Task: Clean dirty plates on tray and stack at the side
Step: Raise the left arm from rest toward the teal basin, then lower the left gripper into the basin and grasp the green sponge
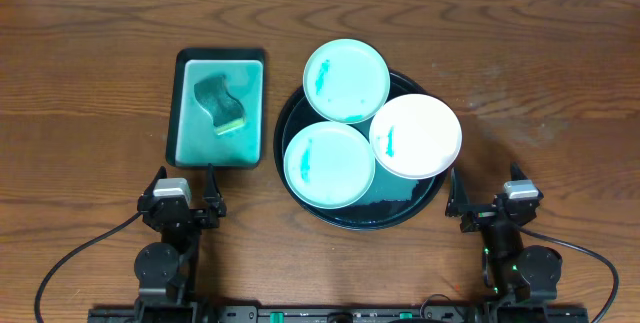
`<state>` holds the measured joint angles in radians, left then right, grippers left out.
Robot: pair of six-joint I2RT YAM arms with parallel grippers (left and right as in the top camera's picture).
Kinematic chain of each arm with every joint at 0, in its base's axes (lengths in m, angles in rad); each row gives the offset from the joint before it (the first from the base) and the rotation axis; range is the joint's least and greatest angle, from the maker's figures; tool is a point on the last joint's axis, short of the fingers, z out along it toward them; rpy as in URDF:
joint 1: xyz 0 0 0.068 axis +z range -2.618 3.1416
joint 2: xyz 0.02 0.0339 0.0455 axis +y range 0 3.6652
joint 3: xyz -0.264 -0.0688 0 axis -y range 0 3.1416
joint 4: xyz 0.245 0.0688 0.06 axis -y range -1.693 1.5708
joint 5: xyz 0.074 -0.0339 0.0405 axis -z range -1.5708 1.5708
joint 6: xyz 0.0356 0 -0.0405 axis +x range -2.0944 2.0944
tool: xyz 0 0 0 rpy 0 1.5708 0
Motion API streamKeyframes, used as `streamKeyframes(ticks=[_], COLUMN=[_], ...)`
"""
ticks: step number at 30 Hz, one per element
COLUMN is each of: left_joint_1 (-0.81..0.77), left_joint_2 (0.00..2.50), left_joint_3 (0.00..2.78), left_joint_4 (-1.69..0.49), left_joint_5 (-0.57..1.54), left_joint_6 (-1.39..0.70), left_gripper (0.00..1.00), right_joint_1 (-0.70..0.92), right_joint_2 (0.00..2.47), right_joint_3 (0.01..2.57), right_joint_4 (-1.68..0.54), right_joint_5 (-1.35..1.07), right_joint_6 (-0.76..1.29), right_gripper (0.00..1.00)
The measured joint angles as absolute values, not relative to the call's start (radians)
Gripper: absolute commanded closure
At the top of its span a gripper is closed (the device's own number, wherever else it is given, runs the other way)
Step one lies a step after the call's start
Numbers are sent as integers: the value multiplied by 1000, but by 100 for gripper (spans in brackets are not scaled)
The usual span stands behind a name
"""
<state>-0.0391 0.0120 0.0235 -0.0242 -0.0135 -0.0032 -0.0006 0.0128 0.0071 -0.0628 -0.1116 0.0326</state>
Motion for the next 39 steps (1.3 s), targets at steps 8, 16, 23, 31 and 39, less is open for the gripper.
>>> streamKeyframes(ticks=[8, 16, 23, 31, 39], left_joint_1=[-39, -39, -39, -39, -19], left_joint_2=[17, 69, 393, 1067, 1453], left_joint_3=[7, 71, 419, 1132, 1372], left_joint_4=[415, 525, 242, -500, -717], left_joint_5=[95, 79, 38, 98, 162], left_joint_6=[-27, -22, 7, 19, -60], left_gripper=[21, 21, 21, 21, 21], right_joint_1=[-1, -1, -1, -1, -1], right_joint_2=[14, 14, 17, 18, 18], right_joint_3=[7, 7, 7, 7, 7], right_joint_4=[-63, -63, -63, -64, -63], right_joint_5=[-112, -112, -112, -111, -111], right_joint_6=[32, 33, 33, 33, 32], right_gripper=[1, 1, 1, 1, 1])
